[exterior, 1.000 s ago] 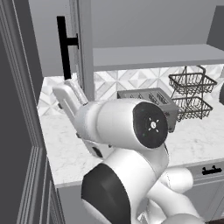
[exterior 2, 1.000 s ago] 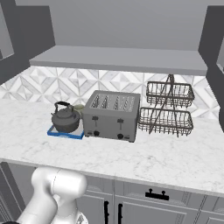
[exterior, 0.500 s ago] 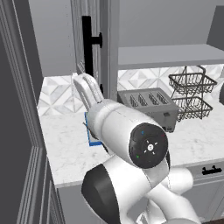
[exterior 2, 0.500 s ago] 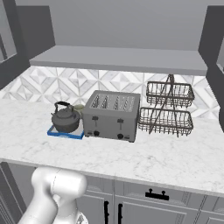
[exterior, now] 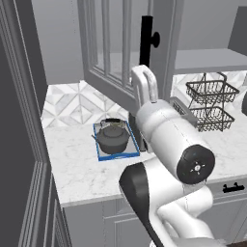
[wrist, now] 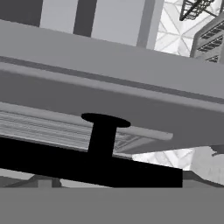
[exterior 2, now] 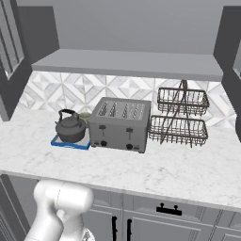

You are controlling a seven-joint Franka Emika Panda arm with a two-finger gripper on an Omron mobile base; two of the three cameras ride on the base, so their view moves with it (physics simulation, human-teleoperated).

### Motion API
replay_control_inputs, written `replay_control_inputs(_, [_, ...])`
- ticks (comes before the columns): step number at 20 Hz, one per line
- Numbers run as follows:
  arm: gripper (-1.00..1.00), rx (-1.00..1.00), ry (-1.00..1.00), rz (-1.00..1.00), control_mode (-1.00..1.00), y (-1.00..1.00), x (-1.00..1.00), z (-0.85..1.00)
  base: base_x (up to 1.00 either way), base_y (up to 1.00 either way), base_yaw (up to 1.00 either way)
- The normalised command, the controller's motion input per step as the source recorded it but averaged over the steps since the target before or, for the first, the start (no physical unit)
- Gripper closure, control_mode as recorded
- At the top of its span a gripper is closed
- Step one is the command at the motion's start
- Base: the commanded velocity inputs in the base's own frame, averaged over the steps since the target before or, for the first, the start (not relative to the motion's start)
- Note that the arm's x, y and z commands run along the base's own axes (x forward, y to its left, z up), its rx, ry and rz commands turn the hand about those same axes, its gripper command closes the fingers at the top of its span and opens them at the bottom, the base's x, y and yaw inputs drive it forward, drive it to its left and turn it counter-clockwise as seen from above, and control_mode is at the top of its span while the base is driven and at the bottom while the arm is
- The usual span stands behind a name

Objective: Pick the kettle from the counter and place it on the tray. Then pick the mug from the cabinet and place it on the tray. Then close the cabinet doors.

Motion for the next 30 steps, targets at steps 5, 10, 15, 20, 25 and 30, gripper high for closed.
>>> replay_control_inputs(5, [-1.00, 0.13, -0.09, -0.17, -1.00, -0.65, 0.83, 0.37, 0.00, 0.00, 0.00])
replay_control_inputs(10, [-1.00, 0.09, -0.02, -0.19, -1.00, -0.59, 0.91, 0.19, 0.00, 0.00, 0.00])
replay_control_inputs(15, [-1.00, 0.08, 0.00, -0.20, -1.00, -0.54, 1.00, 0.01, 0.00, 0.00, 0.00])
replay_control_inputs(20, [-1.00, 0.11, 0.04, -0.09, -1.00, -0.35, 1.00, 0.00, 0.00, 0.00, 0.00])
replay_control_inputs(25, [-1.00, 0.12, 0.05, -0.01, -1.00, -0.25, 1.00, -0.01, 0.00, 0.00, 0.00])
replay_control_inputs(30, [-1.00, 0.12, 0.06, 0.00, -1.00, -0.23, 1.00, -0.08, 0.00, 0.00, 0.00])
